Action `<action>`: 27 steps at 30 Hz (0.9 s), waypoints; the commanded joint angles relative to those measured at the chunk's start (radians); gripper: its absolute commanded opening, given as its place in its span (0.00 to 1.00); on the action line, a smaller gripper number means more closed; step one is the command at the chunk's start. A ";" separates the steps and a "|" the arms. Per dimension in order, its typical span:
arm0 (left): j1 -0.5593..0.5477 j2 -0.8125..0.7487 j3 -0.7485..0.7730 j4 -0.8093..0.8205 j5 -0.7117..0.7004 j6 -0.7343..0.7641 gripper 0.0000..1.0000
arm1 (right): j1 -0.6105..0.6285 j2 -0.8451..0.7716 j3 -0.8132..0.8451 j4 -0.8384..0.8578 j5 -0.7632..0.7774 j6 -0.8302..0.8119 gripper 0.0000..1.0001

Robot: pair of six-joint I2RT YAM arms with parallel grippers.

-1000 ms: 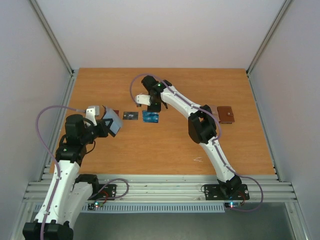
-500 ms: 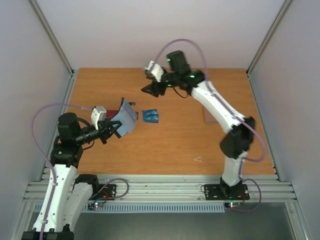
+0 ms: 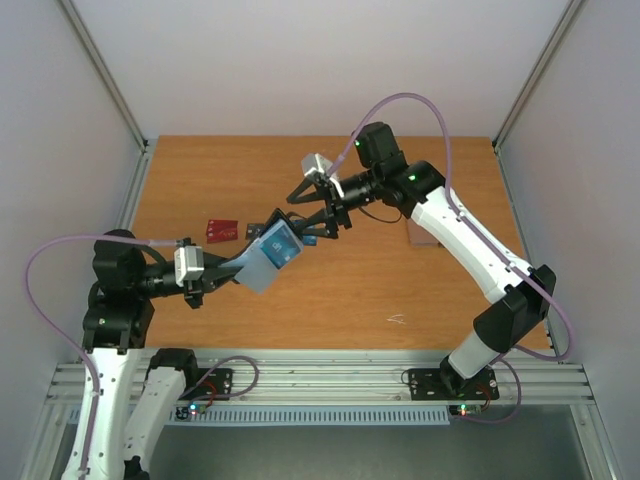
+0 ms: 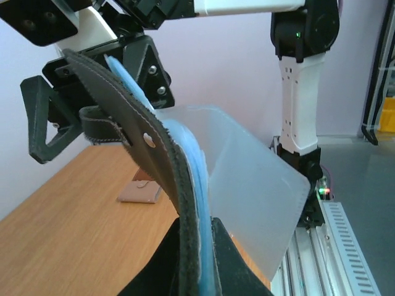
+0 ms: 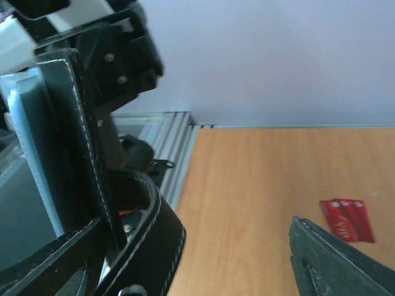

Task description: Take the credit cards out of the card holder

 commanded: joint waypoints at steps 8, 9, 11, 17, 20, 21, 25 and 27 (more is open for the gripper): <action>0.005 -0.018 0.041 -0.211 -0.062 0.236 0.00 | 0.082 -0.055 0.014 -0.292 -0.101 -0.164 0.74; 0.005 -0.019 0.036 -0.204 -0.091 0.219 0.00 | 0.085 -0.053 0.016 -0.301 -0.103 -0.160 0.66; 0.005 -0.017 0.025 -0.164 -0.186 0.132 0.00 | 0.090 -0.055 0.008 -0.279 -0.085 -0.119 0.40; 0.005 0.011 0.026 -0.194 -0.416 -0.133 0.00 | 0.092 -0.056 -0.100 -0.023 0.046 0.192 0.01; -0.001 0.022 0.009 -0.201 -0.548 -0.286 0.00 | 0.095 -0.031 -0.152 0.104 0.156 0.374 0.01; -0.003 0.033 0.005 -0.217 -0.618 -0.331 0.01 | 0.094 -0.020 -0.170 0.135 0.218 0.434 0.01; -0.021 0.122 0.010 -0.299 -0.871 -0.488 0.02 | 0.095 0.081 -0.178 0.173 0.389 0.621 0.01; -0.031 0.219 0.014 -0.301 -0.892 -0.529 0.00 | 0.096 0.160 -0.164 0.176 0.410 0.709 0.01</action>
